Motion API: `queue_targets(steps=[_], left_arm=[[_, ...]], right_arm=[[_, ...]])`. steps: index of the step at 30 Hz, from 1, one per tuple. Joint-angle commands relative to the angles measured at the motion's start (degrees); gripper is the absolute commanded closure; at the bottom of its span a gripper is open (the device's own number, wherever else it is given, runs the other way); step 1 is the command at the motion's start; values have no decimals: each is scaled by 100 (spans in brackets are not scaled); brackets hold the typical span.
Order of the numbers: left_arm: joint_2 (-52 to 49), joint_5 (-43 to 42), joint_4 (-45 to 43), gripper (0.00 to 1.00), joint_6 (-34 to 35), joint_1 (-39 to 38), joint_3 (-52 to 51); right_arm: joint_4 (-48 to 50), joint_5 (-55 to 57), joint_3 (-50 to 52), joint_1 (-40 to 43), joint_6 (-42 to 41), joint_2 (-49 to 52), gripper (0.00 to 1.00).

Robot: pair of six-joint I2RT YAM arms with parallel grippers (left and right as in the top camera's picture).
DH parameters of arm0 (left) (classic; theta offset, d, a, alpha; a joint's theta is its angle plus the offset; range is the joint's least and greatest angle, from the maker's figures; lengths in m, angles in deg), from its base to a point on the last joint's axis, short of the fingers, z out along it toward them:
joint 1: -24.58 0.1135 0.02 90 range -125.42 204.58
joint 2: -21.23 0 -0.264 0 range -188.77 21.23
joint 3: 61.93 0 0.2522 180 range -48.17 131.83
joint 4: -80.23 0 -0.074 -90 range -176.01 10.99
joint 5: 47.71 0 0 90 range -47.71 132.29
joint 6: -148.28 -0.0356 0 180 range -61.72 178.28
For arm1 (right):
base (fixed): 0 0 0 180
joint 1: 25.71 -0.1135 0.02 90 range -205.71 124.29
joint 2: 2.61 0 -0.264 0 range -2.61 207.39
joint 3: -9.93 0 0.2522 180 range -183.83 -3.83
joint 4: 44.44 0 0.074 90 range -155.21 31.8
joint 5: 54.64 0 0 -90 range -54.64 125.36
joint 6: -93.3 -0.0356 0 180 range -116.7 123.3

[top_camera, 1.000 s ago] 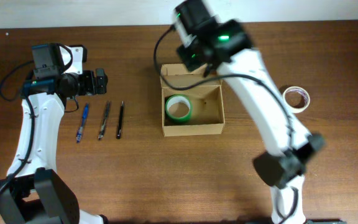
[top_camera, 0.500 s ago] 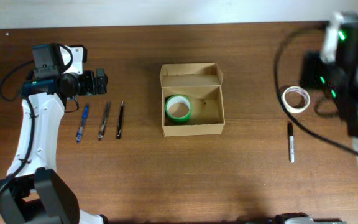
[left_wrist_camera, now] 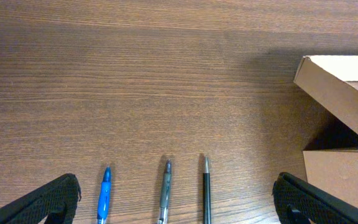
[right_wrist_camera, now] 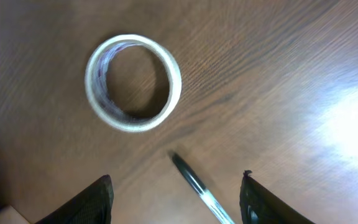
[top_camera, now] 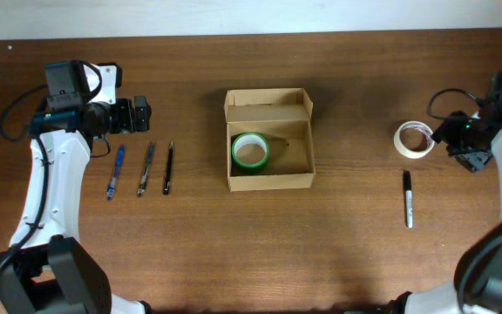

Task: Pack container
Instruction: 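Move the right gripper back and grasp the white masking tape roll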

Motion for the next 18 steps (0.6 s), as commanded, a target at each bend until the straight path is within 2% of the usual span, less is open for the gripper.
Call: queue_targets(steps=[1, 11, 18], left_arm=[[-35, -63, 2, 1, -94, 17, 120], [-35, -63, 2, 1, -94, 17, 120], [-35, -63, 2, 1, -94, 17, 120]], right_arm=[[175, -894, 0, 98, -610, 459, 37], [1200, -1078, 0, 7, -1602, 1014, 36], [863, -472, 2, -79, -1759, 1064, 36]])
